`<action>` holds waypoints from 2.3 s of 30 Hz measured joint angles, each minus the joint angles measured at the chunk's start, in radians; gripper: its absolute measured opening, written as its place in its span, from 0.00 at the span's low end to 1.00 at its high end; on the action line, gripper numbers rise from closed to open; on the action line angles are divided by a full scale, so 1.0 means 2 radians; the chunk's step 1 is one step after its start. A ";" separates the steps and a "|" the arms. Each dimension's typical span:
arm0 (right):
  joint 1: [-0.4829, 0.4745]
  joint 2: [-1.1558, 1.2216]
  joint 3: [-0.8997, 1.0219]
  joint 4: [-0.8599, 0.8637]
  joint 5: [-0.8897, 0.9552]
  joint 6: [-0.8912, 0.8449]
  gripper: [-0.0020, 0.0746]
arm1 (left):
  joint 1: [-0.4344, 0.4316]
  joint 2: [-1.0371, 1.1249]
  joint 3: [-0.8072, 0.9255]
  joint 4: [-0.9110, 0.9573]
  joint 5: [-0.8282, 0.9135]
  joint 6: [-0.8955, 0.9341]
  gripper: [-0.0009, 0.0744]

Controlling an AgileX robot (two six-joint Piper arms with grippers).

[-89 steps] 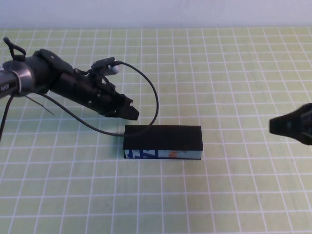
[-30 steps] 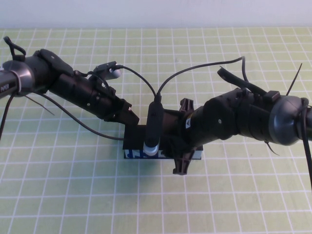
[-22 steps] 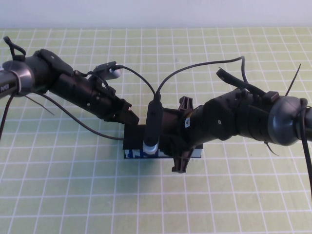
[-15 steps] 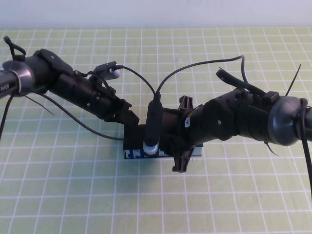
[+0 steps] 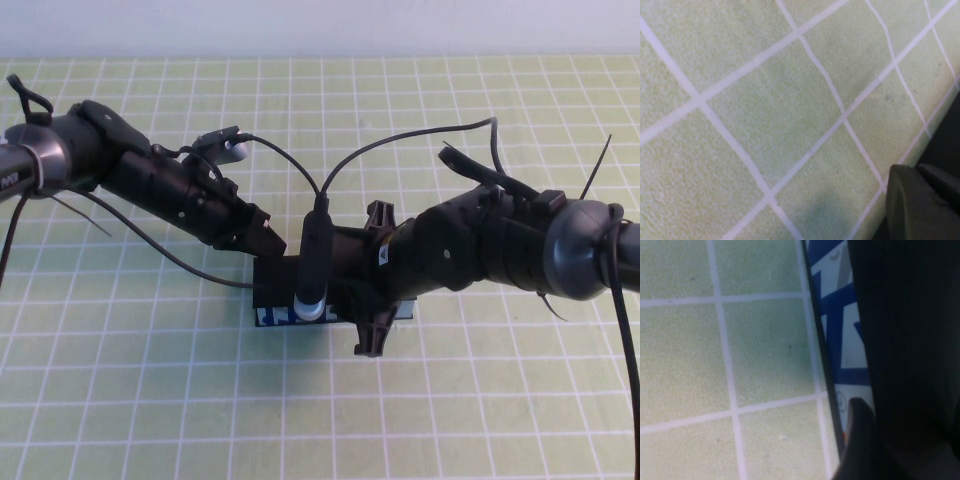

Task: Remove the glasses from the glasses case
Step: Pick up the glasses from the glasses case

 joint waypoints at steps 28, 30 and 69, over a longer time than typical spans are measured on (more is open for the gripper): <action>0.002 -0.028 -0.001 -0.013 0.009 -0.004 0.04 | 0.009 -0.020 0.000 0.002 0.014 0.000 0.01; 0.002 -0.028 -0.001 -0.013 0.009 -0.004 0.04 | 0.017 -0.042 0.000 0.003 0.014 0.000 0.01; 0.002 -0.029 -0.001 -0.009 -0.018 0.048 0.03 | 0.030 -0.132 0.310 -0.306 -0.070 0.476 0.01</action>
